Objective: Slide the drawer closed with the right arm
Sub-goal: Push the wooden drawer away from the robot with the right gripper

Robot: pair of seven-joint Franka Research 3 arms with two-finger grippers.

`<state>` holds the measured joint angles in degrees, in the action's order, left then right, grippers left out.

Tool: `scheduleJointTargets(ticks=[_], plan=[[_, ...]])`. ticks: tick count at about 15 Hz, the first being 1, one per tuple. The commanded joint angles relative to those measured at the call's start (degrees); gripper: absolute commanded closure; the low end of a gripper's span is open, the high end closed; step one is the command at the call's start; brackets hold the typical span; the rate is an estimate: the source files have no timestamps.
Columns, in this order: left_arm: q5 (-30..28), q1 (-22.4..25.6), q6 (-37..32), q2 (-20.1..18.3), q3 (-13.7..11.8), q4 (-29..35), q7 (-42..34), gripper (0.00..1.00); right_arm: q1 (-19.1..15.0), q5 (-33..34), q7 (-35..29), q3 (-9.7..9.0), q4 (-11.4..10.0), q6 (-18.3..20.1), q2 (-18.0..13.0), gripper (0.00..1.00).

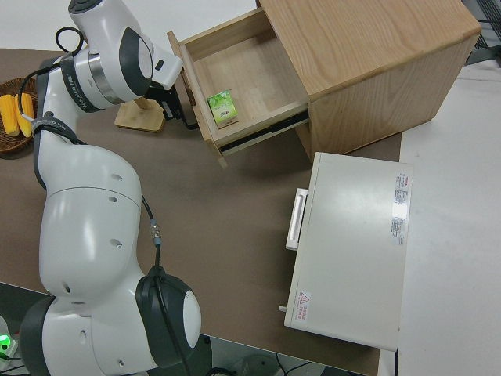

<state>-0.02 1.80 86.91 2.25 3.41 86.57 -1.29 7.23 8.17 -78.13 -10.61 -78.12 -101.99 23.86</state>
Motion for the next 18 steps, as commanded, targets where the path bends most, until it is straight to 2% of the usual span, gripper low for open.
scheduleJointTargets(ticks=[1, 8, 13, 16, 18], plan=[[0.98, 0.22, -1.13, 0.65, 0.37, -1.49, -0.56, 0.01, -3.61, 0.27, 3.32, -0.99, -0.01, -4.35, 0.57, 1.000], [0.98, 0.22, -1.13, 0.65, 0.37, -1.40, -0.56, 0.01, -7.66, 0.18, 8.07, -1.17, 2.88, -5.07, 3.03, 1.000], [0.98, 0.22, -1.13, 0.65, 0.37, -1.40, -0.56, 0.01, -10.04, 0.18, 10.10, -1.26, 3.15, -5.15, 3.12, 1.000], [0.98, 0.22, -1.13, 0.65, 0.37, -1.49, -0.56, 0.01, -11.88, 0.09, 10.98, -1.43, 4.82, -4.89, 3.82, 1.000], [0.98, 0.22, -1.13, 0.65, 0.37, -1.40, -0.56, 0.01, -13.37, 0.09, 12.12, -1.43, 4.82, -5.06, 3.83, 1.000]])
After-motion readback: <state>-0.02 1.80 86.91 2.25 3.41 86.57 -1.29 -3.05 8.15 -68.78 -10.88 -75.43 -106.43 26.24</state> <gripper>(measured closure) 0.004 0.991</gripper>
